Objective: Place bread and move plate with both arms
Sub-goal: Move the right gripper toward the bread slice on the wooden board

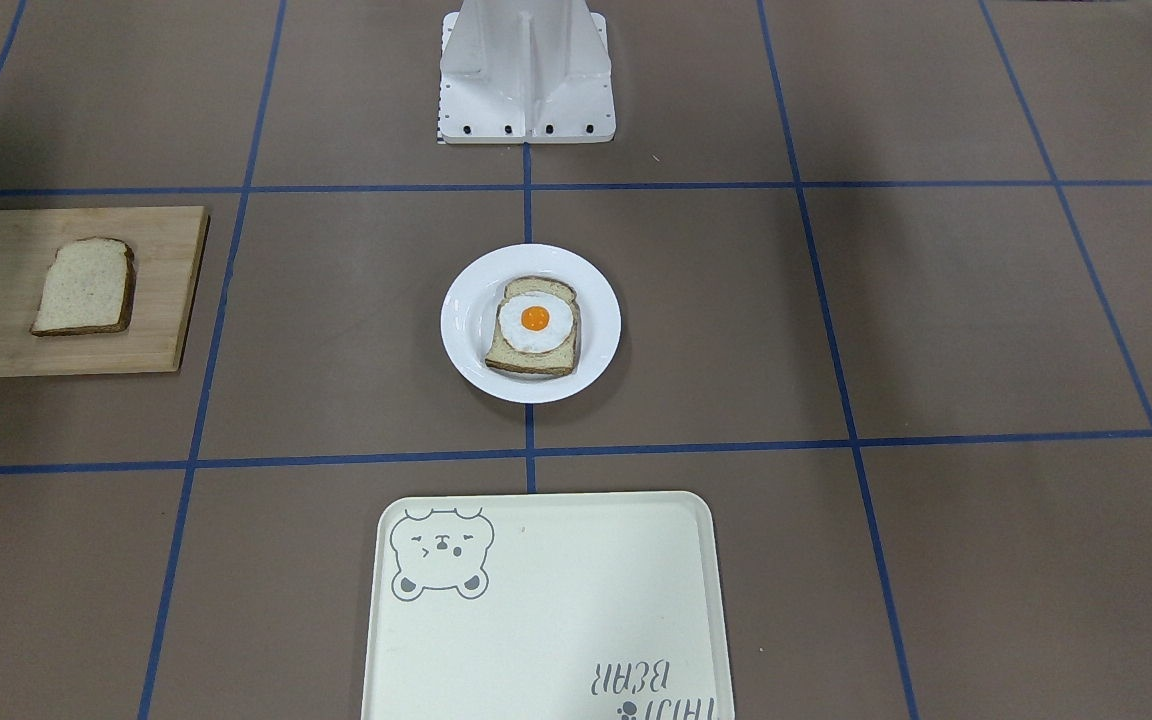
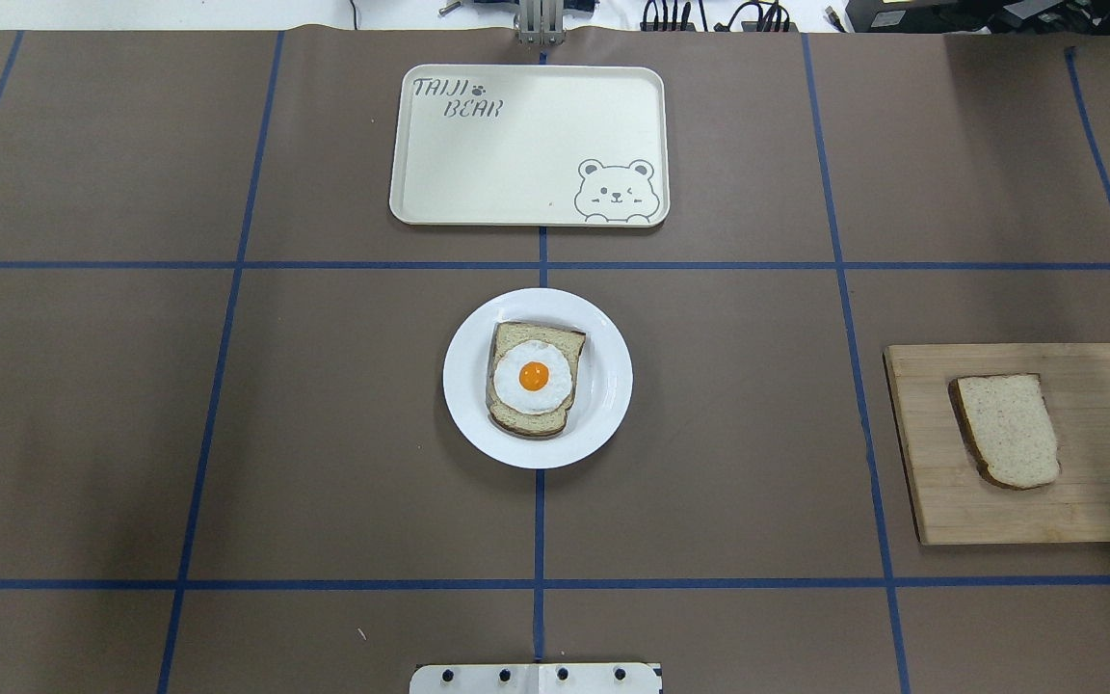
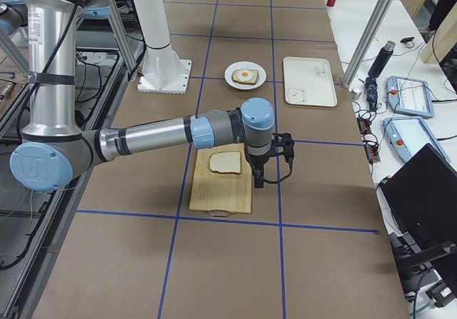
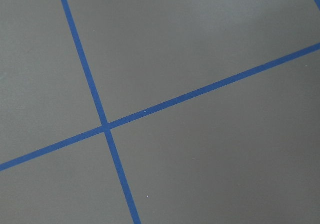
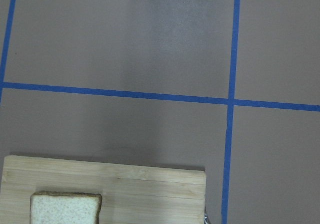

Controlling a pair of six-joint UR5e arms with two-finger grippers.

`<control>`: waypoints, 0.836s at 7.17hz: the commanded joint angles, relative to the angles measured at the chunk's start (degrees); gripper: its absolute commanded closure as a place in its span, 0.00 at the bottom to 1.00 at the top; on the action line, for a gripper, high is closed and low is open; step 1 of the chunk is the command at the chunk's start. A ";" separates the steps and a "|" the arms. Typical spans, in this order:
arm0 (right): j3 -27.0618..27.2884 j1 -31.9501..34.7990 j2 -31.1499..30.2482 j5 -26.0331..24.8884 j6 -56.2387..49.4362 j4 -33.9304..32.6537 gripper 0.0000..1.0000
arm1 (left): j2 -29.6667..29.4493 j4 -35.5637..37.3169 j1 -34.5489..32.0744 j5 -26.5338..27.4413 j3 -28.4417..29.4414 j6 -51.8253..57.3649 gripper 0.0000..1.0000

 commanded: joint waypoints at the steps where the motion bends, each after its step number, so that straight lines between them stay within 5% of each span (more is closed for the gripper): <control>1: -0.09 0.00 0.07 0.15 0.12 0.00 0.00 | -0.16 0.11 0.02 -0.13 0.09 0.09 0.01; 6: -0.97 -0.35 0.51 2.94 0.21 -0.09 0.00 | -0.33 0.11 0.11 -0.48 -0.26 -2.26 0.01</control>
